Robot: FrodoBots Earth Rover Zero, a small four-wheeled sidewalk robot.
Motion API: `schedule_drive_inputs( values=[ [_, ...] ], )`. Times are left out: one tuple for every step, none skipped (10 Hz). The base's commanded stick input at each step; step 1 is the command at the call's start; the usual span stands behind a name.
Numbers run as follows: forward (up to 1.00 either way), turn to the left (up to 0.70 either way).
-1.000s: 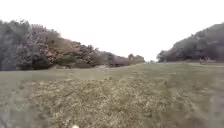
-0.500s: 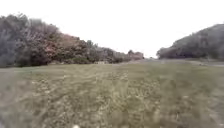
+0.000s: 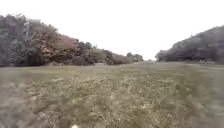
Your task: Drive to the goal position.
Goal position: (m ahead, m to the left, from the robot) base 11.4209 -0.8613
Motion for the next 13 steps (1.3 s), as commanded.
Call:
schedule_drive_inputs(
  values=[
    [0.85,-0.22],
    [0.85,-0.13],
    [0.85,0.01],
    [0.85,0.01],
    [0.85,0.01],
    [0.85,0.01],
    [0.85,0.01],
    [0.85,0.01],
    [0.85,0.01],
    [0.85,0.01],
    [0.85,0.01],
    [0.85,-0.13],
    [0.85,-0.20]
  ],
)
